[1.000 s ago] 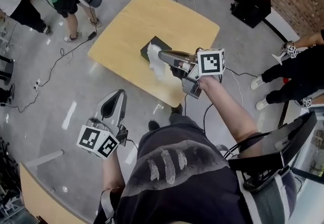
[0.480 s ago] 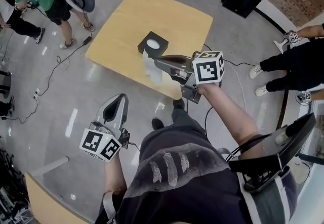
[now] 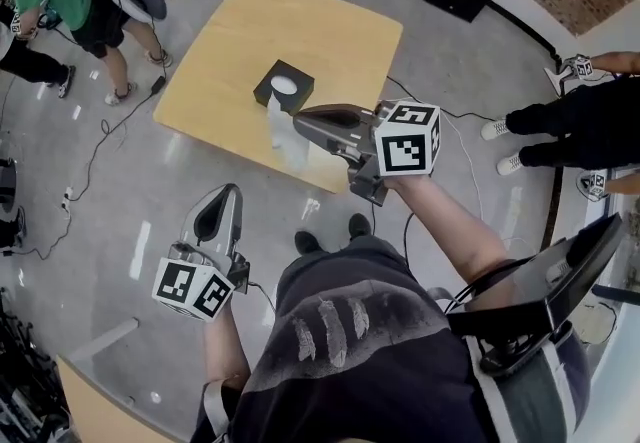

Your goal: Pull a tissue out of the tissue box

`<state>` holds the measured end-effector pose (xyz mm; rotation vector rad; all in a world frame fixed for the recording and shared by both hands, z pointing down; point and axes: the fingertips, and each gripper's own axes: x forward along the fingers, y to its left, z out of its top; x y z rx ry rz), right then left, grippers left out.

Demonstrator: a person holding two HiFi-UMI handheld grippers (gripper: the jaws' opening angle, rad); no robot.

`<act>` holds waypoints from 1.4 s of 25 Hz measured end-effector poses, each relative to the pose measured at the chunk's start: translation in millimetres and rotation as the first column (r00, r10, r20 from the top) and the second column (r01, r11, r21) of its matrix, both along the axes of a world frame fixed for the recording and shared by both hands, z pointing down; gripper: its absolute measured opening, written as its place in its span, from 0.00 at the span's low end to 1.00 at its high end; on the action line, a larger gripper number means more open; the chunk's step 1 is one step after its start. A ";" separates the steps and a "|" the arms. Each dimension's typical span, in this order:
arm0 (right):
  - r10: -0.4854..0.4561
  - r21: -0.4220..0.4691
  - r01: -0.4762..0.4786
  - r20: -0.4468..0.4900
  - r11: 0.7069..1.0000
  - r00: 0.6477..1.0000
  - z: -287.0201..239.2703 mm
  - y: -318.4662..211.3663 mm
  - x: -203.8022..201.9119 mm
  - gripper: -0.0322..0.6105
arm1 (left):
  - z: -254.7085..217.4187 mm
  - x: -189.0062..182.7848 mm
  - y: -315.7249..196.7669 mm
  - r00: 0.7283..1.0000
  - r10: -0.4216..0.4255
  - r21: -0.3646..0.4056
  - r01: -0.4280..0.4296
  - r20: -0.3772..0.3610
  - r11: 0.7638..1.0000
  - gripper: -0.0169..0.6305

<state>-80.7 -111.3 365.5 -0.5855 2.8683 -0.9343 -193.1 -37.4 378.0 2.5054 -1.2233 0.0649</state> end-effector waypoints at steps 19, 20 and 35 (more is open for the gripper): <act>-0.076 0.146 0.075 0.006 0.986 0.997 -23.0 35.5 93.0 0.05 | -10.8 110.6 21.8 0.998 -0.023 0.017 0.022 0.066 1.000 0.03; -0.081 0.149 0.079 0.007 0.986 0.997 -23.2 37.8 102.0 0.05 | -11.0 120.7 21.8 0.998 -0.019 0.019 0.018 0.068 1.000 0.03; -0.171 0.169 0.169 -0.001 0.971 0.985 -37.1 38.2 108.6 0.05 | -20.4 131.8 20.3 0.994 -0.076 0.006 0.076 0.075 0.997 0.03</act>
